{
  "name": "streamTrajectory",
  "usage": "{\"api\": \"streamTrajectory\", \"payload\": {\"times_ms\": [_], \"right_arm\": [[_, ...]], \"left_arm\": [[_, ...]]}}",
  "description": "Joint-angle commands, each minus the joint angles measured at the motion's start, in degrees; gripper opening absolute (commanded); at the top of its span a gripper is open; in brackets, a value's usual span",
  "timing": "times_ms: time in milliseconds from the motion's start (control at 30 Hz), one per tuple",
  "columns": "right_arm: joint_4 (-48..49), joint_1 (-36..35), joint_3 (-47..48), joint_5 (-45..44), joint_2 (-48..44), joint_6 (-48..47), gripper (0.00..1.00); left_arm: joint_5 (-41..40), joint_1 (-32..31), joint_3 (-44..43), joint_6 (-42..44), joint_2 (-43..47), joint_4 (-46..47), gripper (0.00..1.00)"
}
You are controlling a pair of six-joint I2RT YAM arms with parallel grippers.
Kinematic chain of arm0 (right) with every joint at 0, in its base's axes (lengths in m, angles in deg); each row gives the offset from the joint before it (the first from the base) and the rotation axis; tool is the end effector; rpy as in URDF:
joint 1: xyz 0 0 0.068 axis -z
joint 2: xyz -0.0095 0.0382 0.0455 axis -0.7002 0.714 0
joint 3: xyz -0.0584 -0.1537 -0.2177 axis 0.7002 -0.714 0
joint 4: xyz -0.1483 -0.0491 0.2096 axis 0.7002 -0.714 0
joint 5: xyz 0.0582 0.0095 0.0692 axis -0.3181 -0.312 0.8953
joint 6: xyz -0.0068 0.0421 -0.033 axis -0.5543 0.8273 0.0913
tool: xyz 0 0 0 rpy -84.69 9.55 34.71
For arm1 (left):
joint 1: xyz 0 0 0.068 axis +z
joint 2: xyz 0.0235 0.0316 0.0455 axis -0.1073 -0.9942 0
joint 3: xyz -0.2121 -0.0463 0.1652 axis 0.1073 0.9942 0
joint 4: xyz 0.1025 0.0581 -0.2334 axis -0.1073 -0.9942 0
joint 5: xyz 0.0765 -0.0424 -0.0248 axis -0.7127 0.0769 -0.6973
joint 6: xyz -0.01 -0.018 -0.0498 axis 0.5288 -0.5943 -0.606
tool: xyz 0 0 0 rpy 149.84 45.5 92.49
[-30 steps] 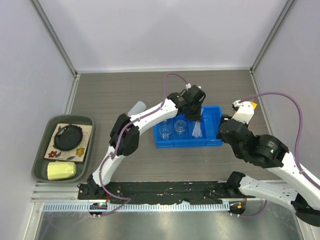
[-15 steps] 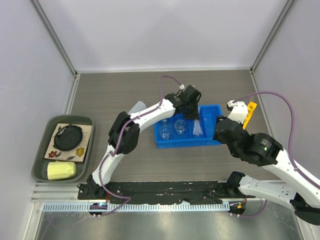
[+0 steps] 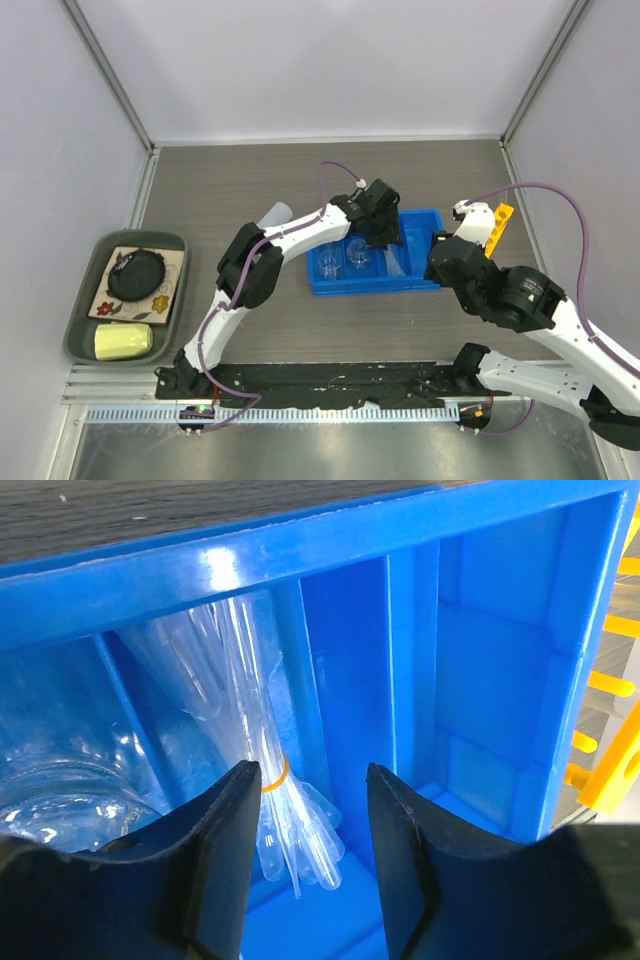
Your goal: Organize the chemistry lab equipment
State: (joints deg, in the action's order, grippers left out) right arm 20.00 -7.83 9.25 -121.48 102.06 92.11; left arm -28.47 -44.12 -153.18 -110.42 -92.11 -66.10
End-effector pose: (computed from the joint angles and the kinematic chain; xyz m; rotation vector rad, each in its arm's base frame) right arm 0.0949 0.0826 0.3625 0.0643 2.1244 0.0045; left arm 0.3256 -0.3956 0.1992 -0.0868 2.6631 -0.8092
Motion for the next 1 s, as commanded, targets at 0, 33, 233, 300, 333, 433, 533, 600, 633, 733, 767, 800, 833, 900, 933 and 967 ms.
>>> {"api": "streamTrajectory", "payload": {"times_ms": [0,33,233,300,333,433,533,600,633,733,767,800,833,900,933,967], "right_arm": [[2.5,0.0,-0.4,0.0,-0.4,0.4,0.54],[2.7,0.1,-0.4,0.0,-0.5,0.5,0.54],[2.9,0.1,0.2,0.2,-0.2,-0.1,0.54],[3.2,0.1,0.7,0.2,0.2,-0.8,0.54],[3.6,0.1,1.0,0.2,0.8,-1.1,0.54],[4.6,0.1,1.5,0.1,2.0,-2.1,0.54],[6.3,0.1,1.6,0.6,3.4,-2.5,0.54],[7.5,0.1,1.5,1.0,4.4,-2.9,0.54],[8.8,0.1,1.4,1.9,4.8,-3.0,0.54],[11.1,0.1,1.5,4.4,7.2,-3.7,0.54],[11.6,0.0,1.8,5.0,7.9,-3.8,0.54],[12.8,0.0,1.8,5.5,9.1,-3.9,0.53],[13.5,0.0,1.8,6.0,9.7,-3.9,0.53],[15.2,-0.5,2.0,7.2,10.7,-4.1,0.53],[15.8,-0.6,1.9,7.4,11.2,-4.1,0.53],[16.4,-0.8,1.9,7.9,11.5,-4.2,0.53]], "left_arm": [[0.1,0.1,-0.4,1.3,3.4,-0.5,0.52],[0.1,0.0,-0.9,1.4,3.8,-1.0,0.52],[-0.4,-0.6,-4.5,3.8,6.0,-5.8,0.52],[-0.8,-0.7,-5.9,5.1,7.4,-8.2,0.51],[-0.8,-0.7,-7.2,5.5,8.0,-9.1,0.50],[-1.2,-0.7,-10.0,7.6,9.9,-12.8,0.50],[-2.7,-0.7,-12.0,9.8,11.9,-16.9,0.50],[-3.3,-0.5,-12.1,10.7,13.5,-19.7,0.50],[-5.3,-0.3,-12.2,11.6,15.2,-20.5,0.50],[-7.3,1.1,-11.4,12.7,18.4,-23.8,0.50],[-7.7,2.4,-10.9,13.1,19.1,-25.4,0.50],[-7.8,3.1,-9.8,13.4,19.9,-26.0,0.49],[-8.1,3.9,-9.0,13.7,21.3,-26.6,0.48],[-9.3,5.9,-5.5,14.4,23.2,-27.6,0.47],[-9.6,6.7,-4.0,14.7,25.3,-27.6,0.47],[-10.0,8.3,-2.4,15.1,26.2,-27.2,0.48]]}}
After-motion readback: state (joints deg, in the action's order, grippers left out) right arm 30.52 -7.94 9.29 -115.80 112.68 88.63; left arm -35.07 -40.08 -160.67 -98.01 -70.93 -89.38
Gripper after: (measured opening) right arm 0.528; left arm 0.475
